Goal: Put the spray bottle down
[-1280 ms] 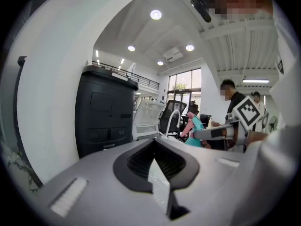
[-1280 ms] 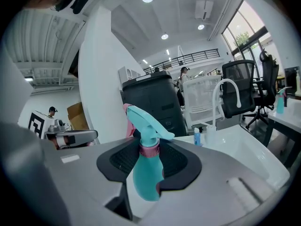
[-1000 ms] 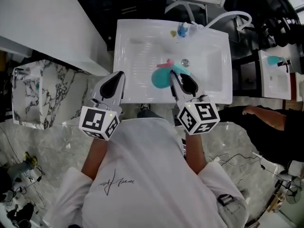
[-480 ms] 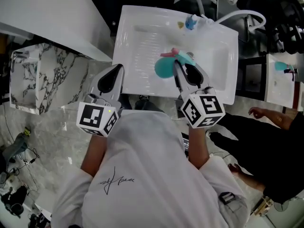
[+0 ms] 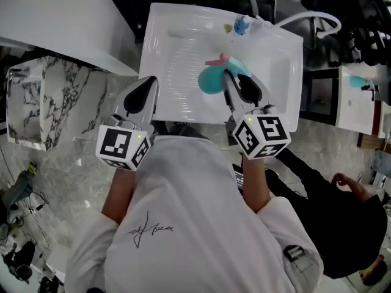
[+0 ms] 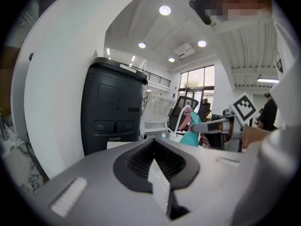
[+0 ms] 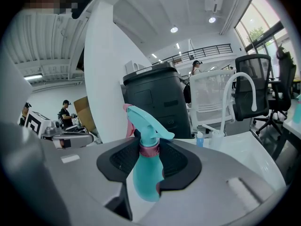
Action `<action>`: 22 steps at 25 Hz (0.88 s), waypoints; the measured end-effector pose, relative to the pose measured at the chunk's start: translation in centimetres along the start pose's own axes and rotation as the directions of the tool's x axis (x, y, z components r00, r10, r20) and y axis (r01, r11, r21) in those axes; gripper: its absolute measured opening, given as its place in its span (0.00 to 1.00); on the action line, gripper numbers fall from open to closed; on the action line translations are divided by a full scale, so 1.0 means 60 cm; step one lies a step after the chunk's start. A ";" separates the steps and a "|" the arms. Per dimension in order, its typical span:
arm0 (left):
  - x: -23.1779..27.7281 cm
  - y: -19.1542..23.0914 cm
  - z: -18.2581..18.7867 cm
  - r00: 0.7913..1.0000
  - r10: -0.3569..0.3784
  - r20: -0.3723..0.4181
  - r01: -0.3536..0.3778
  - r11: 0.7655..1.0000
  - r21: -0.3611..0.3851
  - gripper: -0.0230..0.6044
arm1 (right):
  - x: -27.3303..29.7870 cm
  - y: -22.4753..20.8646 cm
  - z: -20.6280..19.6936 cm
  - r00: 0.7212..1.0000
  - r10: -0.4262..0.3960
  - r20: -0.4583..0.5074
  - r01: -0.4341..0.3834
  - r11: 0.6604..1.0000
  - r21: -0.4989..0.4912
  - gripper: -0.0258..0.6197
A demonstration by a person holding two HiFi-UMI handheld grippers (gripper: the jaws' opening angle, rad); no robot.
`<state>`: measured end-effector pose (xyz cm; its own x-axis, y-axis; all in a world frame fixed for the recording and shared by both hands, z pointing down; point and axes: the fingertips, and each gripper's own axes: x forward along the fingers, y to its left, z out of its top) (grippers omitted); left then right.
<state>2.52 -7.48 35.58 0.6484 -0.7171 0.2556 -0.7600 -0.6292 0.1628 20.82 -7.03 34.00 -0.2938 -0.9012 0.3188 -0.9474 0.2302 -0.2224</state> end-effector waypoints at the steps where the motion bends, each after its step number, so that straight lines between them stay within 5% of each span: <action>1: 0.005 0.002 0.002 1.000 -0.003 0.000 0.003 1.000 0.000 0.11 | 0.004 -0.002 0.002 1.000 -0.001 -0.001 0.001 1.000 0.000 0.23; 22: 0.053 0.061 0.015 0.999 -0.014 -0.030 0.013 1.000 -0.015 0.11 | 0.091 -0.006 0.025 1.000 -0.002 -0.028 0.002 1.000 -0.001 0.23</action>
<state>1.85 -12.35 36.15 0.6572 -0.6989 0.2821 -0.7519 -0.6341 0.1806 19.75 -12.57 34.44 -0.2953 -0.8909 0.3451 -0.9481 0.2287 -0.2210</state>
